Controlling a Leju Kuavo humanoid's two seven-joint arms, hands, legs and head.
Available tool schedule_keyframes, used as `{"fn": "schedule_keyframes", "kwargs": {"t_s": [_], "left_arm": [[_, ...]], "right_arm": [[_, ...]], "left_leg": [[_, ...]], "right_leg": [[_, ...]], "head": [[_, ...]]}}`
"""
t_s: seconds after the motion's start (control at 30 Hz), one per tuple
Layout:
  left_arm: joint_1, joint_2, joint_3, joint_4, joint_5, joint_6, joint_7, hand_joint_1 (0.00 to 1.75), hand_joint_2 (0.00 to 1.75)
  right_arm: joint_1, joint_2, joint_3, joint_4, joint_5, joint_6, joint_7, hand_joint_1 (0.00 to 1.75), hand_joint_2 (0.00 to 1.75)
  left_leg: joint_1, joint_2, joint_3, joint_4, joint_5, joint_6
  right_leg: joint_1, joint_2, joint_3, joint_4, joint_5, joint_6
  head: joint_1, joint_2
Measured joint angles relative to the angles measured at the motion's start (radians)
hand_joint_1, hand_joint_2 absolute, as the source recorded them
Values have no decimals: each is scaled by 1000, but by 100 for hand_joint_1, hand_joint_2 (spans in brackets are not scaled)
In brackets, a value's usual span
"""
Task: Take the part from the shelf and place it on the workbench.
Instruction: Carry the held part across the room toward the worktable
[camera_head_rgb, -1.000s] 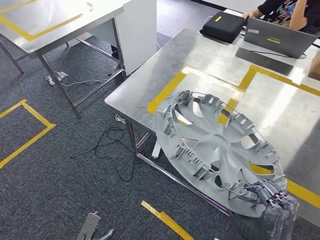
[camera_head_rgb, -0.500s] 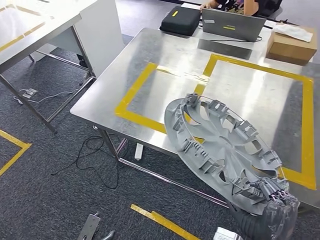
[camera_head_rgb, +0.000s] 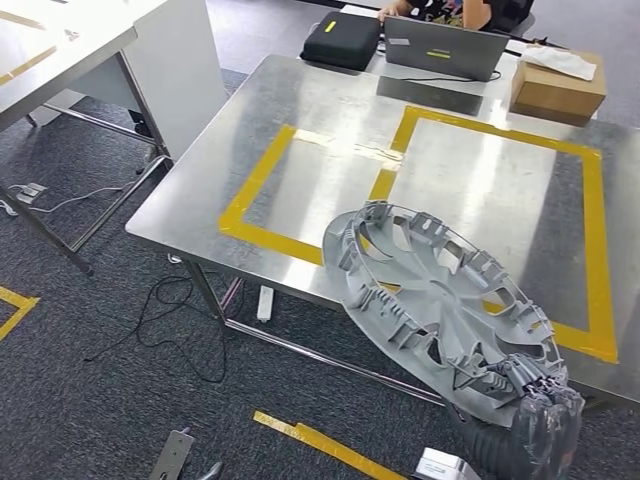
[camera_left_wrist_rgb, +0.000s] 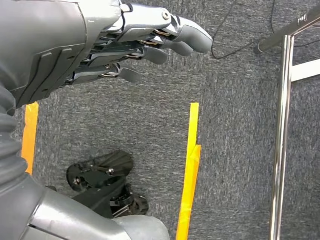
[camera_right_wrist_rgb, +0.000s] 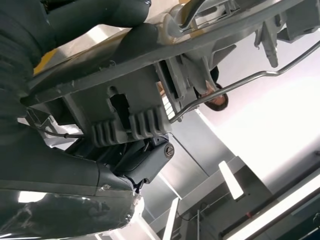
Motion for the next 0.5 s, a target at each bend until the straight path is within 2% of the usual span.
{"fn": "schedule_keyframes", "kwargs": {"t_s": [0.2, 0.37, 0.43, 0.5], "left_arm": [[-1, 1, 0, 0, -2, -3, 0, 0, 175], [-2, 2, 0, 0, -3, -4, 0, 0, 175], [-2, 1, 0, 0, -3, -4, 1, 0, 175], [-3, 0, 0, 0, -3, -4, 1, 0, 175]], "right_arm": [[-6, -23, 18, 9, 15, 0, 36, 175, 175], [-7, -33, 31, 11, 19, 0, 42, 175, 175], [-7, -36, 33, 11, 23, 0, 49, 175, 175], [-9, -42, 34, 11, 27, 0, 58, 175, 175]], "left_leg": [[-7, 0, -1, 5, -3, 14], [-11, 0, -1, 2, -2, 28], [-5, 1, 6, -11, 3, 37], [1, 3, 11, -19, 5, 42]], "right_leg": [[-8, 0, 3, -8, 6, 23], [-13, 0, 4, -12, 6, 38], [-12, -2, -9, 11, -11, 45], [-14, -4, -58, 108, -62, 49]], "head": [[-1, 0], [-1, 0], [1, 0], [4, 0]]}}
